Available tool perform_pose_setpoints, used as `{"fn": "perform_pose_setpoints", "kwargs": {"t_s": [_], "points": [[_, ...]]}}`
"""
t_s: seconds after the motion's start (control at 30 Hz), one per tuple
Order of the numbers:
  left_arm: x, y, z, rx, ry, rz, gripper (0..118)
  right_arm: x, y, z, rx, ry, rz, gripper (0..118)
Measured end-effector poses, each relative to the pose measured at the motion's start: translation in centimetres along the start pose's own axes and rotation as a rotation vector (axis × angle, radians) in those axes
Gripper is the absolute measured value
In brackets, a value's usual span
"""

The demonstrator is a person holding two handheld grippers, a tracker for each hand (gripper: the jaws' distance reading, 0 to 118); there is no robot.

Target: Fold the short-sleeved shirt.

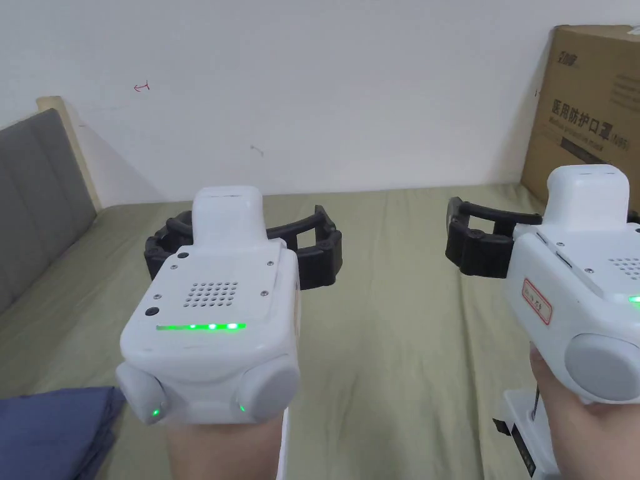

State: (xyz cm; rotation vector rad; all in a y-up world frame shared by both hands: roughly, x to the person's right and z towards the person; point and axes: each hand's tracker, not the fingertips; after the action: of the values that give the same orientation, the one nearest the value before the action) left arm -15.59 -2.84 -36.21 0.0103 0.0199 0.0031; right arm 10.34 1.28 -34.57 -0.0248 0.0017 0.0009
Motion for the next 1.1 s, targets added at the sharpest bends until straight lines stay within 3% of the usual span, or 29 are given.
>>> {"fn": "perform_pose_setpoints", "kwargs": {"t_s": [0.1,0.2,0.3,0.43,0.63,0.73,0.87,1.1], "points": [[0.1,0.2,0.2,-0.03,0.066,-0.028,118,-0.1,0.0,0.2,-0.006,-0.018,-0.004,118],[-0.5,0.1,0.4,-0.03,0.002,0.02,118,0.0,-0.1,0.1,-0.009,-0.026,-0.021,118],[-1.1,0.2,0.5,-0.025,-0.006,-0.022,118,-0.4,0.0,-0.1,-0.011,-0.03,-0.014,118],[-1.7,0.4,0.4,-0.02,0.008,-0.055,118,-0.8,-0.1,-0.3,-0.018,-0.034,0.011,118],[-2.7,0.3,0.3,-0.057,-0.016,0.006,118,-1.0,-0.2,-0.3,-0.038,-0.016,0.002,118],[-2.7,0.2,0.2,-0.063,0.046,-0.035,118,-1.1,-0.1,-0.2,-0.04,-0.014,0.008,118],[-2.6,0.3,0.4,-0.051,-0.027,-0.001,118,-1.1,0.3,-0.4,-0.051,-0.007,0.003,118],[-2.2,0.7,0.3,-0.06,-0.001,-0.026,118,-1.1,1.2,-0.4,-0.036,-0.006,-0.015,118]]}}
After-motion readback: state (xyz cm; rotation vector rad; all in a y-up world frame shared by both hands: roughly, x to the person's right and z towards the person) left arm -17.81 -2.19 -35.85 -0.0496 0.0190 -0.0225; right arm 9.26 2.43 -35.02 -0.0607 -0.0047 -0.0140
